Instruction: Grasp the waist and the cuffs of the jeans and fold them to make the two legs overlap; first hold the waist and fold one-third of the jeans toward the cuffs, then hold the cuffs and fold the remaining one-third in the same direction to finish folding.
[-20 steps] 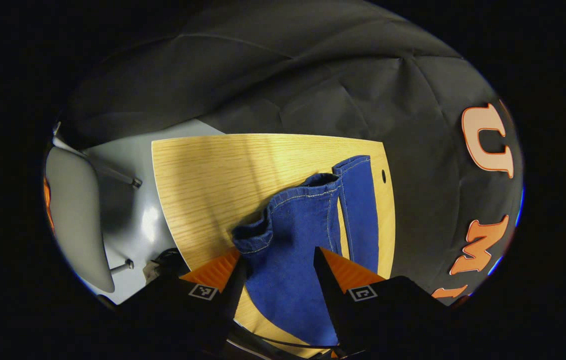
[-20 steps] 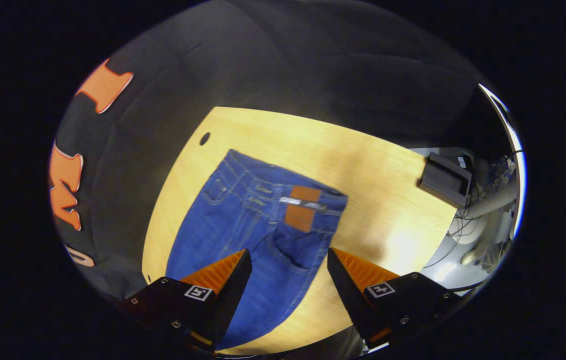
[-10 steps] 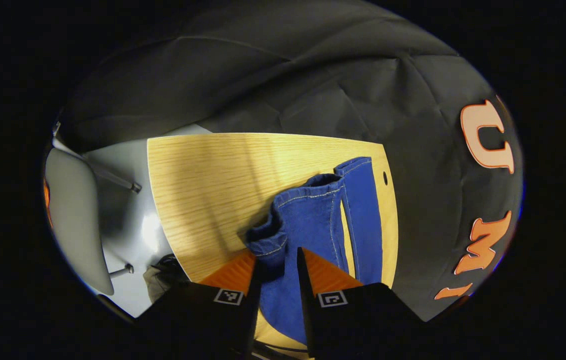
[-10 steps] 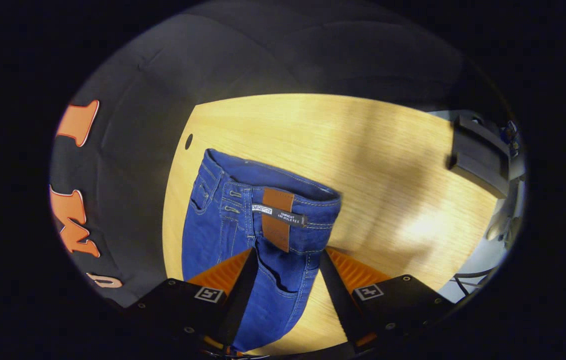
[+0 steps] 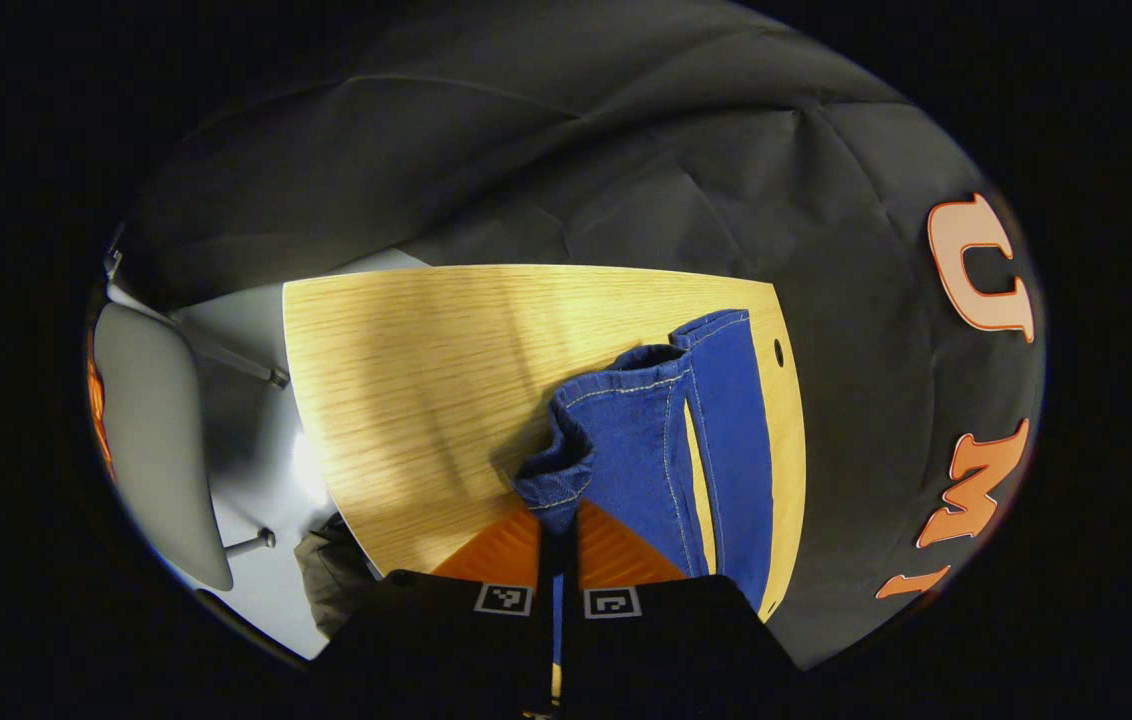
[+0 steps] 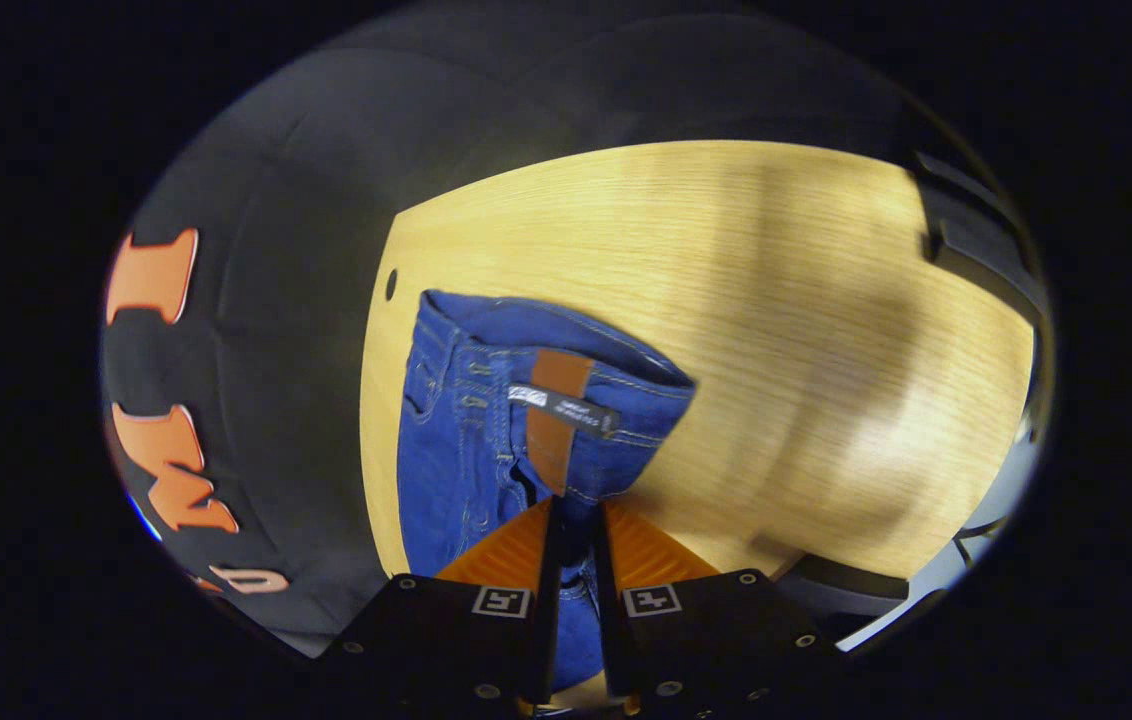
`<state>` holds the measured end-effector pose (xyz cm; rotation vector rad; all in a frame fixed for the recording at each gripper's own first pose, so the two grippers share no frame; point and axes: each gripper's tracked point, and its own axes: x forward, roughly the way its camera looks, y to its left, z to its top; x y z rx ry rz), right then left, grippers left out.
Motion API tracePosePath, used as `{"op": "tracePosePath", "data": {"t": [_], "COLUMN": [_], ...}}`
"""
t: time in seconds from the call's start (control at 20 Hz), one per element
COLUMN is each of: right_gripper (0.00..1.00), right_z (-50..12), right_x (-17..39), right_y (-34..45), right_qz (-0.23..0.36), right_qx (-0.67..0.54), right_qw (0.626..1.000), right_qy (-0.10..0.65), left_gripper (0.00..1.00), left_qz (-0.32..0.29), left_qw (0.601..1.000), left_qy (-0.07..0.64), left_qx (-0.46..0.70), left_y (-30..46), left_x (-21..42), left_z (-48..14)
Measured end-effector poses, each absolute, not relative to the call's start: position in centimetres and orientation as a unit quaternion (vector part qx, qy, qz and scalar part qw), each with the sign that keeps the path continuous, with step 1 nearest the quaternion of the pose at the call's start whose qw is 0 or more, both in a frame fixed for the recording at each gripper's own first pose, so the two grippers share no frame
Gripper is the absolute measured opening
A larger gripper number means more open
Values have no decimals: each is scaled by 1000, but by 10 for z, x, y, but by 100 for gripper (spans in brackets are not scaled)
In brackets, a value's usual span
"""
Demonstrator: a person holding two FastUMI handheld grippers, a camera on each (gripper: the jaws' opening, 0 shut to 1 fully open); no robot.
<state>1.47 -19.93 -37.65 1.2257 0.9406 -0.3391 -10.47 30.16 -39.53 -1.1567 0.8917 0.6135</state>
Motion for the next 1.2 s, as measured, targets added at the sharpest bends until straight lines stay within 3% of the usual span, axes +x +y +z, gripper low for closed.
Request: {"op": "tracePosePath", "data": {"t": [0.2,0.3,0.35,0.8,1.2], "right_gripper": [19,19,10,10,10], "right_z": [-364,-378,-379,-353,-319], "right_x": [21,11,16,17,52], "right_y": [-195,-203,-196,-200,-195], "right_qz": [-143,-191,-177,-173,-140], "right_qx": [530,518,528,542,568], "right_qw": [718,708,707,702,686], "right_qy": [427,440,436,428,431], "left_gripper": [5,4,4,4,4], "left_qz": [276,272,264,256,292], "left_qw": [718,724,729,749,699], "left_qy": [402,412,414,404,410], "left_qx": [-497,-482,-477,-458,-507], "left_y": [298,294,289,279,278], "left_x": [-96,-90,-83,-51,-19], "left_z": [-376,-369,-363,-309,-279]}}
